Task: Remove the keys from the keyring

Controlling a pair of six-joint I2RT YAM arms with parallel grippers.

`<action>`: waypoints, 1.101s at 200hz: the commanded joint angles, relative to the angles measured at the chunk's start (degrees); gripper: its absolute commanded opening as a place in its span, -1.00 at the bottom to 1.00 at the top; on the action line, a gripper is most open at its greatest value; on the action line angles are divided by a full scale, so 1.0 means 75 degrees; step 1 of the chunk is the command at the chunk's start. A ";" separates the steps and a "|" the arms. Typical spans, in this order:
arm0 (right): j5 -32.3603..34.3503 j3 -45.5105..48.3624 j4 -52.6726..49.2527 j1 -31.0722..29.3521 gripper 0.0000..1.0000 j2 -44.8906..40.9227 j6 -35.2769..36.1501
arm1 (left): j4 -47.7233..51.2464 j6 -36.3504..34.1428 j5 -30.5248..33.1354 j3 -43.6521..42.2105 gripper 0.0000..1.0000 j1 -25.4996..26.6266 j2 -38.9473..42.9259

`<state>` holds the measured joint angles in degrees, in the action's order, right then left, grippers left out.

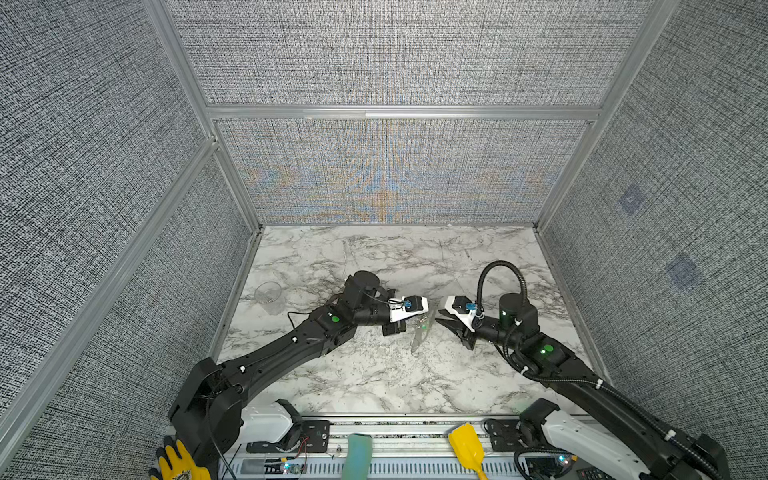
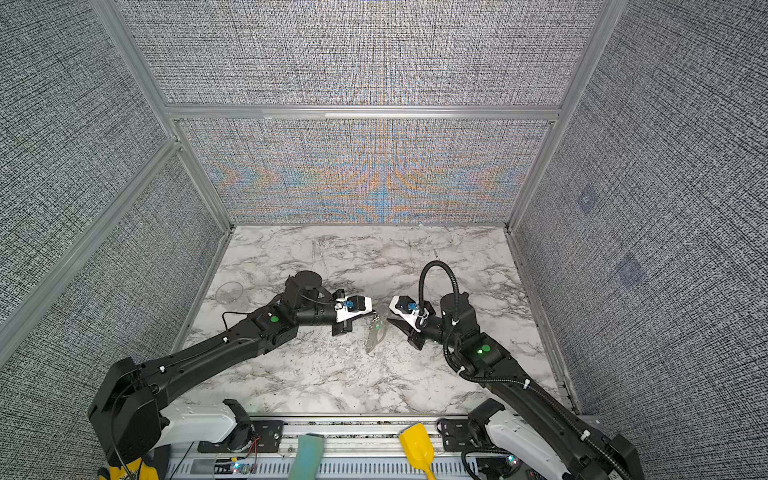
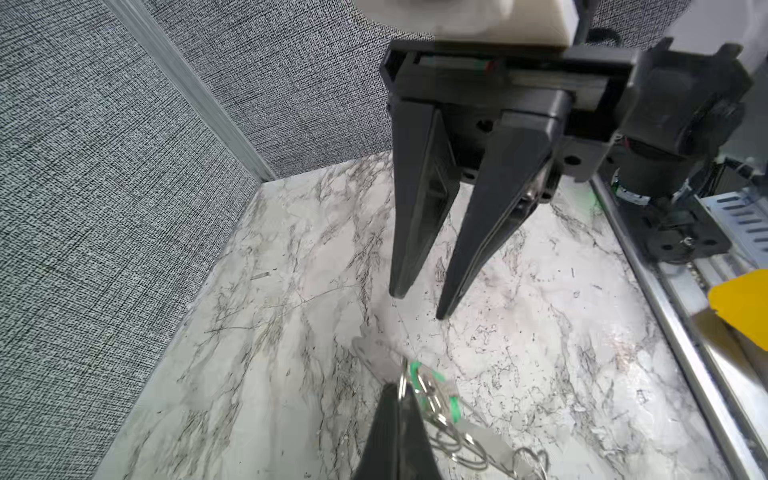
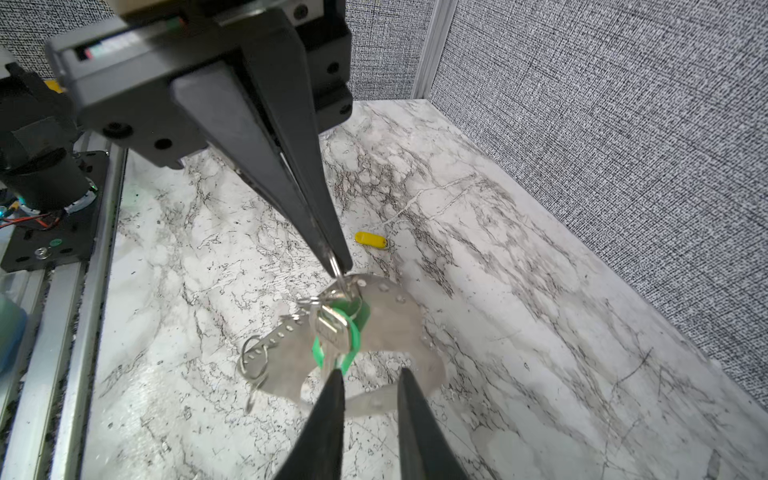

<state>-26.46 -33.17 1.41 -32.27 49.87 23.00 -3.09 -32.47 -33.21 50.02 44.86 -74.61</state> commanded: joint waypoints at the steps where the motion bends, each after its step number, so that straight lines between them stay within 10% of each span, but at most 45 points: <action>1: -0.0009 -0.0056 0.0214 -0.0149 -0.58 -0.0068 0.0476 | -0.0312 0.0287 -0.0555 -0.0009 -1.00 -0.0039 0.0054; 220: 0.0179 0.0028 0.0351 -0.0680 -0.61 -0.0041 0.0565 | -0.1554 0.0861 -0.1406 -0.0542 -1.00 -0.0099 0.0045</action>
<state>-24.49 -32.86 3.53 -37.08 49.28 26.87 -11.29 -26.87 -42.00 46.02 44.14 -74.76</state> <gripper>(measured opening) 0.196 0.047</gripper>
